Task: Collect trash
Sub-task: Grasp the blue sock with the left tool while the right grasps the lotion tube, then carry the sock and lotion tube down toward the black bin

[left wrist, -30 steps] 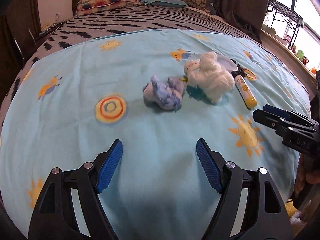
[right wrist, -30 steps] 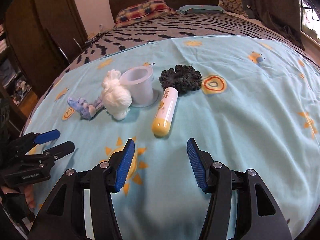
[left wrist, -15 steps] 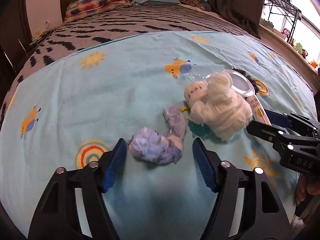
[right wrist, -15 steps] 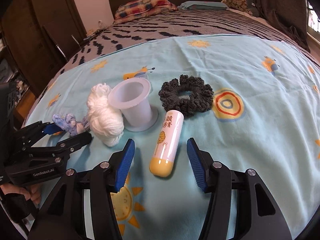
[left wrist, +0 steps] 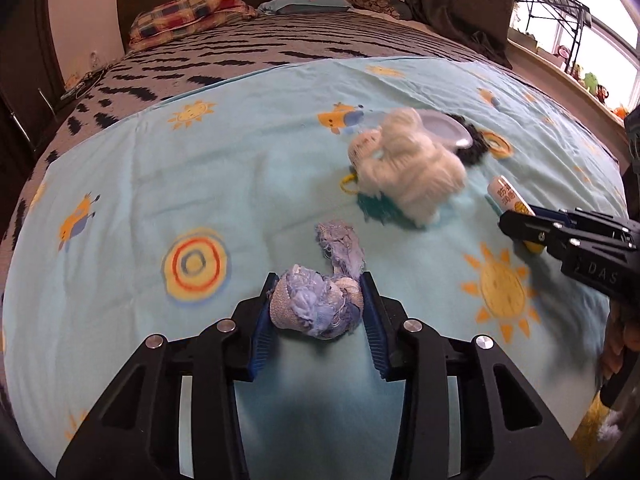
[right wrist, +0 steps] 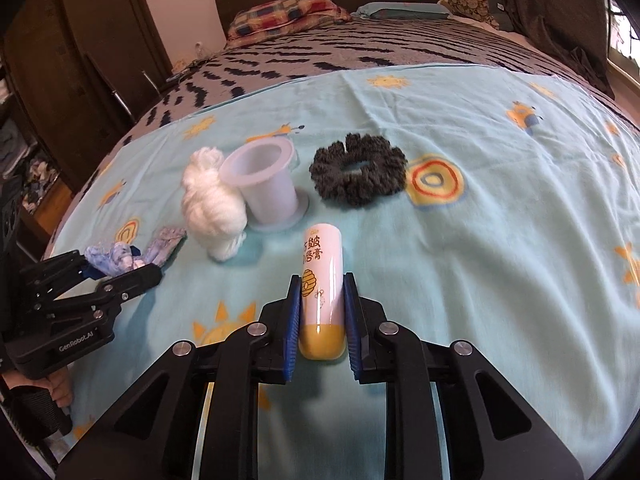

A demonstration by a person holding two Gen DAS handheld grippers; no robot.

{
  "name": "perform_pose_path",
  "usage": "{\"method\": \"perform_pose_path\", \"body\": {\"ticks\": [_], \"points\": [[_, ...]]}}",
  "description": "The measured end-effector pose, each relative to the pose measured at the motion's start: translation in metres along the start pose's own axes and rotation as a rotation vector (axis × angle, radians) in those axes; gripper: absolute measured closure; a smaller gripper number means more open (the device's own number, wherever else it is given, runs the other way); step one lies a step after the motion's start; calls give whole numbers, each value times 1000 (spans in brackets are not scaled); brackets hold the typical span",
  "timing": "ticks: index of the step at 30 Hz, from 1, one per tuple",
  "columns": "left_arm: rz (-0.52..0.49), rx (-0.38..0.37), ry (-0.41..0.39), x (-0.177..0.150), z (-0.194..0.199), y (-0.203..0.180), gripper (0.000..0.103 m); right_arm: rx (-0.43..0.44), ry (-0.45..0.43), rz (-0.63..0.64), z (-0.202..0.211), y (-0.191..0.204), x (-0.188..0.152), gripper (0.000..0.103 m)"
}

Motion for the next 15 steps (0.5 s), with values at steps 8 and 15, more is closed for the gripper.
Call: {"method": "perform_pose_path", "body": {"ticks": [8, 15], "points": [[25, -38, -8, -54, 45, -17, 65, 17, 0, 24, 46, 10, -51, 82], [30, -74, -10, -100, 84, -39, 66, 41, 0, 50, 84, 24, -94, 82]]}}
Point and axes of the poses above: each gripper's, at about its wrist camera, not at the fingertips, and z roughly against the way its jaws point, y to its left, x to its top, the point moved 10 cm from there along -z, roughly the way its jaws point, and after that the axes turned 1 degree about x, right-handed, at the moved point
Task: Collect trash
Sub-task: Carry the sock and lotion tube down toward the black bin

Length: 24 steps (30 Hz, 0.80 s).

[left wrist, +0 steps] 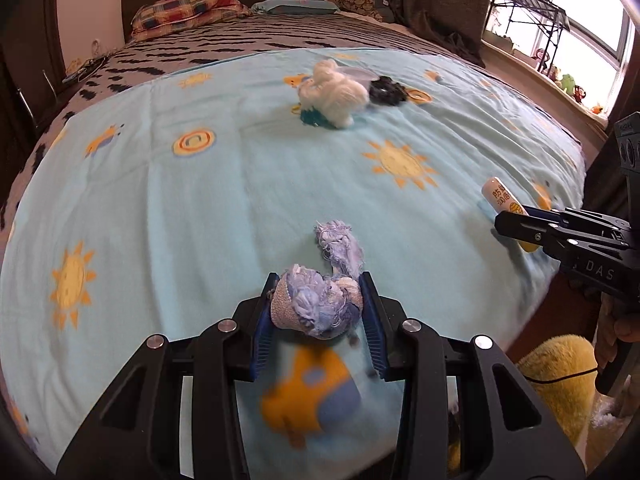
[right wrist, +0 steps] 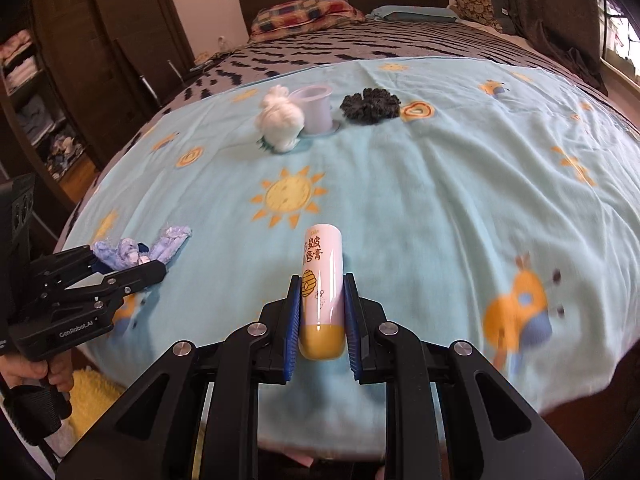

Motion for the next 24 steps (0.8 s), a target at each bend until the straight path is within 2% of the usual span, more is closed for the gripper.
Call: {"method": "perform_pose_path", "body": {"ticks": [8, 15, 24], "points": [[1, -43, -8, -49, 36, -26, 66, 27, 5, 22, 34, 22, -46, 82], [-3, -63, -8, -88, 61, -44, 65, 46, 35, 4, 48, 29, -90, 82], [3, -111, 51, -136, 54, -62, 65, 64, 122, -39, 37, 32, -146, 82]]}}
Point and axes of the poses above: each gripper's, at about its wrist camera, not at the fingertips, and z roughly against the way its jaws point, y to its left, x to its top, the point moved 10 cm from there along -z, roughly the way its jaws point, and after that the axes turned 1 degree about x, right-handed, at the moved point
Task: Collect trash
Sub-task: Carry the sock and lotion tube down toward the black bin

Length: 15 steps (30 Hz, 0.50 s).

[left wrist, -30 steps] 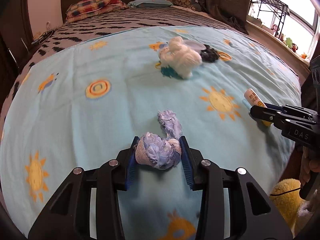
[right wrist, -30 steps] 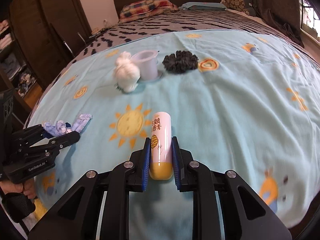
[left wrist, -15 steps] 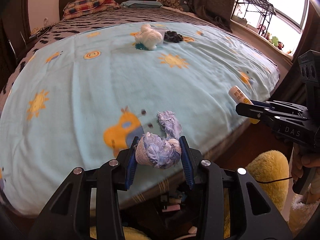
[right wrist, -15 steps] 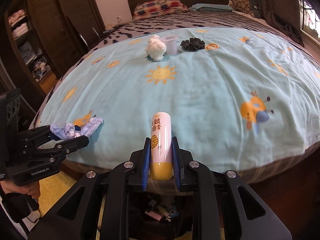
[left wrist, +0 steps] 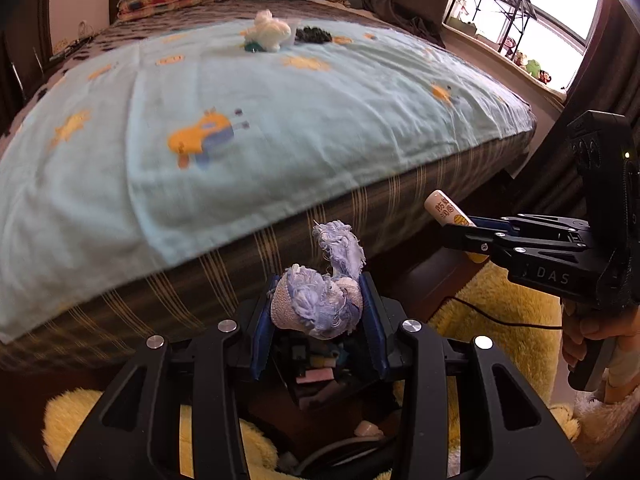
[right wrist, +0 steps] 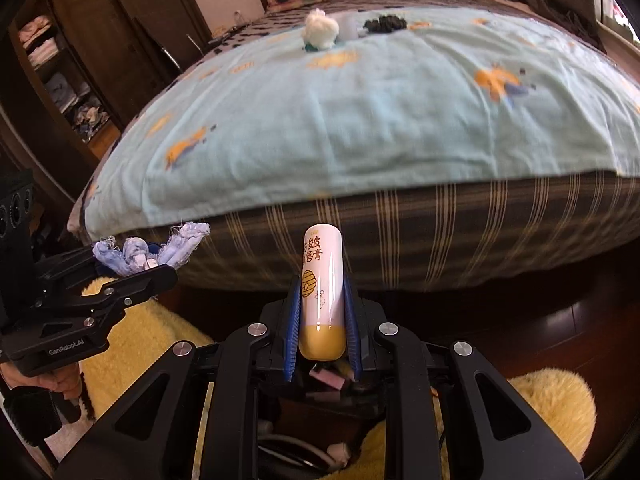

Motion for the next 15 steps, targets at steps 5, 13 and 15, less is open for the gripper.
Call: {"method": "perform_pose_path", "body": {"ticks": [5, 13, 15], "points": [[18, -24, 66, -27, -22, -4, 65, -11, 56, -20, -14, -6, -22, 82], [33, -32, 169, -60, -59, -3, 65, -22, 140, -30, -37, -6, -48, 82], [32, -35, 187, -65, -66, -4, 65, -22, 163, -30, -44, -4, -53, 82]]}}
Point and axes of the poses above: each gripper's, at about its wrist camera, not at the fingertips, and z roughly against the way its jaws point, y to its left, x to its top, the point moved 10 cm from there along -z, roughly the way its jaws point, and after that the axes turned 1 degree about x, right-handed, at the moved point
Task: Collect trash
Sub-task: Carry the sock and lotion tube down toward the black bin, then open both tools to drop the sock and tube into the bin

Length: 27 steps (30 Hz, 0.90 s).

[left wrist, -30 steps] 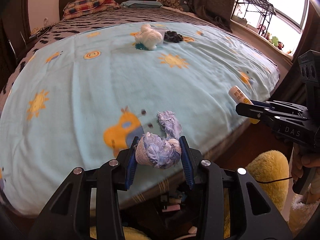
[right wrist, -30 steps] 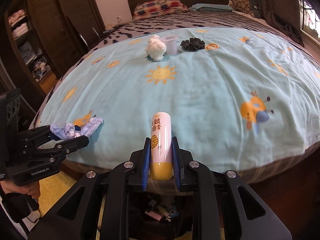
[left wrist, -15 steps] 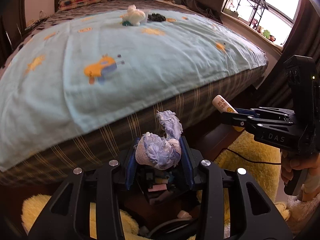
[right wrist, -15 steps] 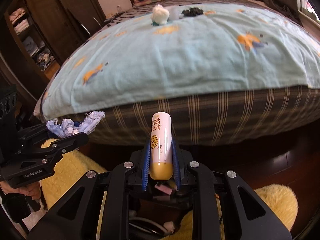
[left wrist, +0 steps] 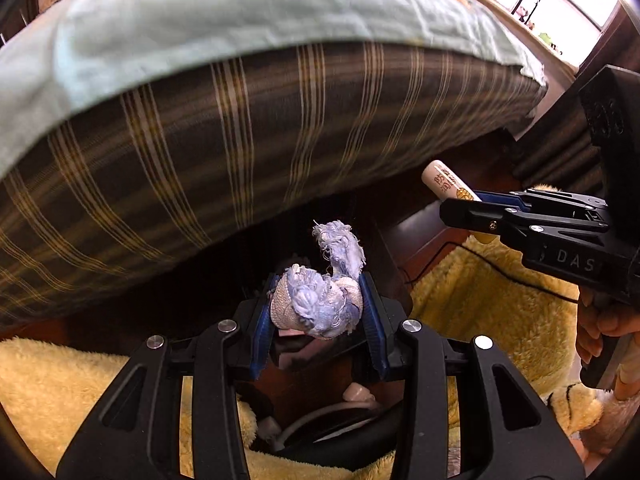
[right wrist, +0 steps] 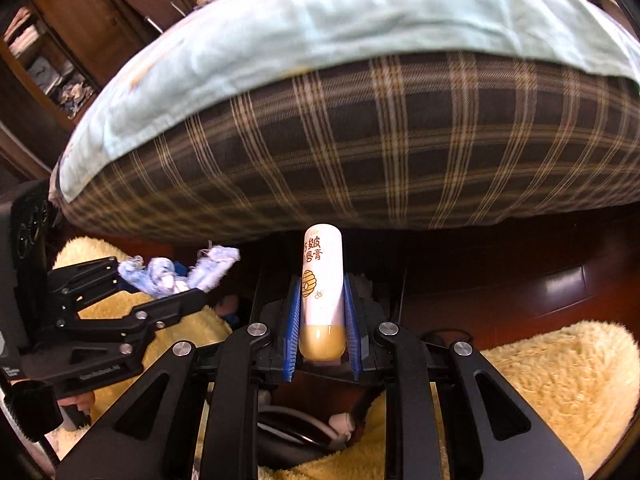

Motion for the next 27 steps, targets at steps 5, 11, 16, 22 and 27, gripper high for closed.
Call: {"method": "perform_pose_path", "body": {"ticks": [5, 11, 16, 22, 27], "points": [[-2, -4, 30, -4, -14, -1, 65, 3, 54, -14, -18, -2, -6, 82], [-5, -8, 55, -6, -27, -2, 64, 1, 82, -35, -27, 0, -2, 80], [-5, -11, 83, -6, -37, -2, 60, -2, 79, -58, -28, -6, 10, 79], [15, 14, 84, -8, -36, 8, 43, -27, 51, -84, -13, -32, 15, 59], [5, 53, 53, -2, -22, 12, 33, -45, 12, -98, 2, -49, 23, 40]]}}
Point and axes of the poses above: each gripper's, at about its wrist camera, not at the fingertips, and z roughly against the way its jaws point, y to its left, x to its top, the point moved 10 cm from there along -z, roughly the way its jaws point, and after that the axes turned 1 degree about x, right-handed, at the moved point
